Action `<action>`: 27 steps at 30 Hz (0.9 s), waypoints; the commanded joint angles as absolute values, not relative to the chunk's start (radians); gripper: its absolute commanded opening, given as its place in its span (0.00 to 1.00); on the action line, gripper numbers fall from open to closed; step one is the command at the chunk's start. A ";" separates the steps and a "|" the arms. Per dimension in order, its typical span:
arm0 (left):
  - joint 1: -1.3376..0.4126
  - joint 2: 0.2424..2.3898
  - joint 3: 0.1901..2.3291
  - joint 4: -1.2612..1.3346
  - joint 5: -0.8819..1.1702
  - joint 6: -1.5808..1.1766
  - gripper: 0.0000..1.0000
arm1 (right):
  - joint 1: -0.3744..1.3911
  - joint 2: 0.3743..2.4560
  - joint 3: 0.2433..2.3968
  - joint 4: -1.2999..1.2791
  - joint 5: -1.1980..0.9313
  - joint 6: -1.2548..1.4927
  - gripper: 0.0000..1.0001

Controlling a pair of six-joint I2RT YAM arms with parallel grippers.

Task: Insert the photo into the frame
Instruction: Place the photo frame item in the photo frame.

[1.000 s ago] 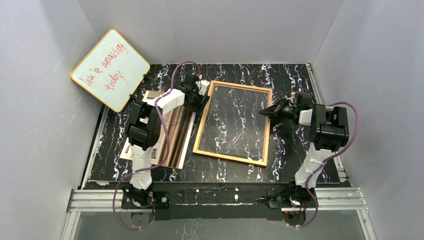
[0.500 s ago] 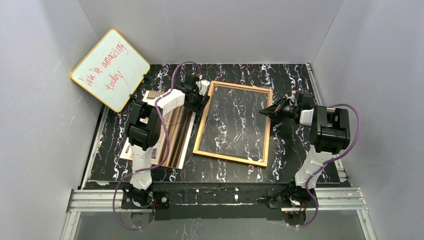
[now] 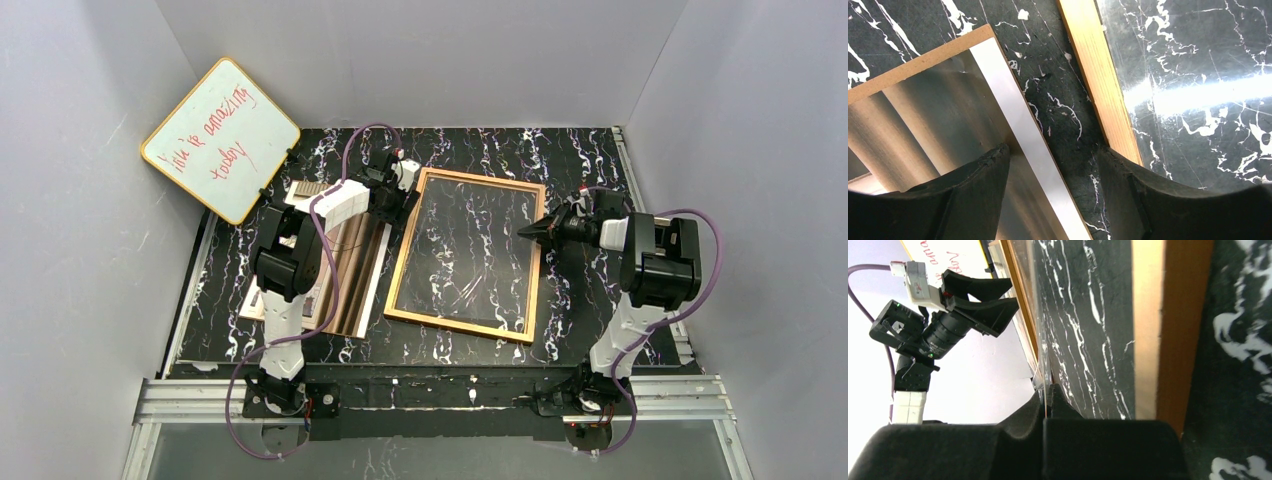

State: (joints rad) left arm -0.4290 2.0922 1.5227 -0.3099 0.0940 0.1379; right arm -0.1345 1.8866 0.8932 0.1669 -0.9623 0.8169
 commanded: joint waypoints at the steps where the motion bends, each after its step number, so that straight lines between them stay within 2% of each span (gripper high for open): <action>1: -0.443 2.084 1.477 -0.343 0.152 0.106 0.62 | -0.107 1.791 0.921 0.098 -1.057 0.790 0.01; 8: -0.443 2.093 1.463 -0.325 0.155 0.101 0.62 | -0.085 1.734 0.896 0.120 -1.075 0.828 0.01; 20: -0.443 2.095 1.457 -0.316 0.162 0.102 0.62 | -0.068 1.786 0.955 0.158 -1.097 0.866 0.01; 24: -0.443 2.097 1.453 -0.317 0.166 0.105 0.62 | -0.059 1.794 0.946 0.223 -1.110 0.909 0.01; 27: -0.443 2.097 1.450 -0.316 0.161 0.106 0.62 | -0.055 1.784 0.899 0.383 -1.142 1.006 0.01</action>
State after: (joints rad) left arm -0.4286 2.0850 1.4963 -0.2626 0.0940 0.1326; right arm -0.0925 1.7832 0.9199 0.1940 -1.0561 0.8898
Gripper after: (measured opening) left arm 0.621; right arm 0.032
